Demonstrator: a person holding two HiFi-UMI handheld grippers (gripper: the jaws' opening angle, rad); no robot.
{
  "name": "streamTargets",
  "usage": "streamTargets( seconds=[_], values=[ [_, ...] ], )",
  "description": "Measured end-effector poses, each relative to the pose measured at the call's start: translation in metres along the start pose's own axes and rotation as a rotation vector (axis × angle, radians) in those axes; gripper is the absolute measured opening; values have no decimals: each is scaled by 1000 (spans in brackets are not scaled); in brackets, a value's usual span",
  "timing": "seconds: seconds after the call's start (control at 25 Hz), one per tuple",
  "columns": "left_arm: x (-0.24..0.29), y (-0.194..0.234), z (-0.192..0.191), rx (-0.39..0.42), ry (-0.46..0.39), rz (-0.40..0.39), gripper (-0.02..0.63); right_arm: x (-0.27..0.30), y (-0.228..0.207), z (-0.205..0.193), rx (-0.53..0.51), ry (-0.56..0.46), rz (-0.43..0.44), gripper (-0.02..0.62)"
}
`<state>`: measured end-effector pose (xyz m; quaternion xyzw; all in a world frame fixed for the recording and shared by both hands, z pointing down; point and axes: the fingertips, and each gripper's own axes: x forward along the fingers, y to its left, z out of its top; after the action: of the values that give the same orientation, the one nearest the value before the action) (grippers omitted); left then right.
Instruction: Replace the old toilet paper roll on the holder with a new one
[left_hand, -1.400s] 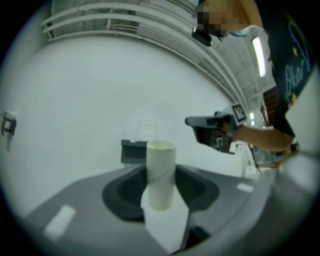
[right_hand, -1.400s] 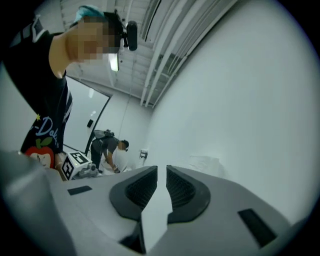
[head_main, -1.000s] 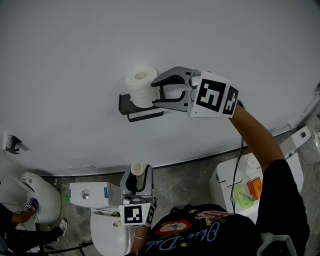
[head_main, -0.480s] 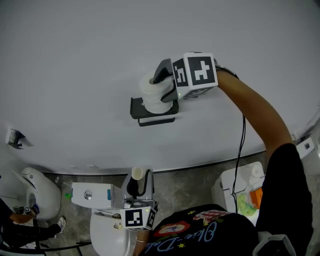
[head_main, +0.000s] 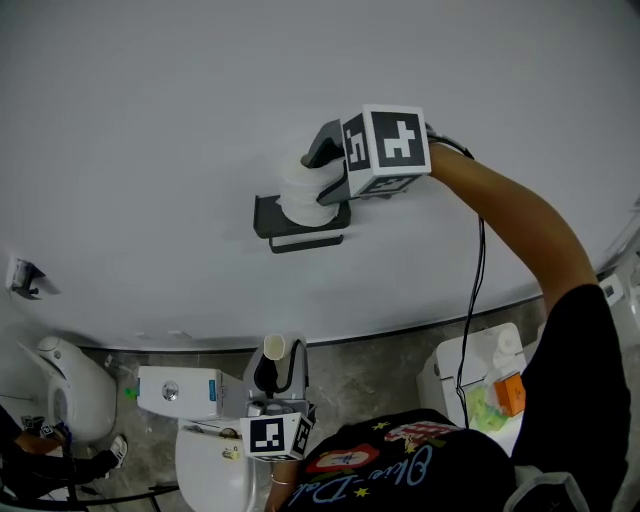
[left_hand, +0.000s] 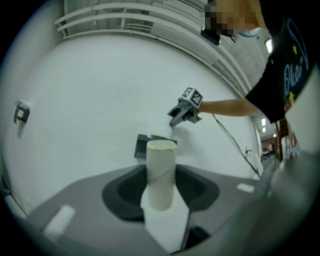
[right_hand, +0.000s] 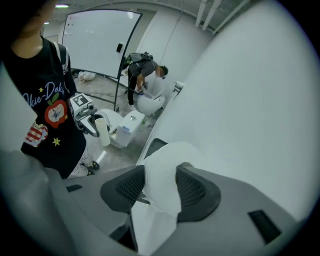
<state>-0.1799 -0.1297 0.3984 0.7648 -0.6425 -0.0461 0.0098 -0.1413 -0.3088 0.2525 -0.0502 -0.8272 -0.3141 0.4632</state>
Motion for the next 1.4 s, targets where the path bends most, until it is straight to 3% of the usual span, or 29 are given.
streamTargets(
  seconds=[0.12, 0.36, 0.56, 0.68, 0.88, 1.12, 1.4],
  values=[
    [1, 0, -4, 2, 11, -9, 169, -14, 4, -5, 87, -167, -84, 201],
    [14, -12, 2, 36, 34, -71, 169, -82, 42, -27, 371, -707, -353, 199],
    [30, -21, -2, 76, 55, -126, 170, -86, 102, -95, 649, -913, -529, 199],
    [36, -27, 4, 106, 59, -148, 169, -55, 126, -126, 822, -970, -531, 199],
    [29, -21, 4, 94, 66, -133, 169, 12, 124, -144, 958, -998, -465, 198],
    [19, -5, 1, 148, 102, -77, 169, 35, 100, -148, 983, -1085, -426, 198],
    [16, 6, -2, 127, 112, -53, 169, 64, 88, -108, 985, -1128, -310, 196]
  ],
)
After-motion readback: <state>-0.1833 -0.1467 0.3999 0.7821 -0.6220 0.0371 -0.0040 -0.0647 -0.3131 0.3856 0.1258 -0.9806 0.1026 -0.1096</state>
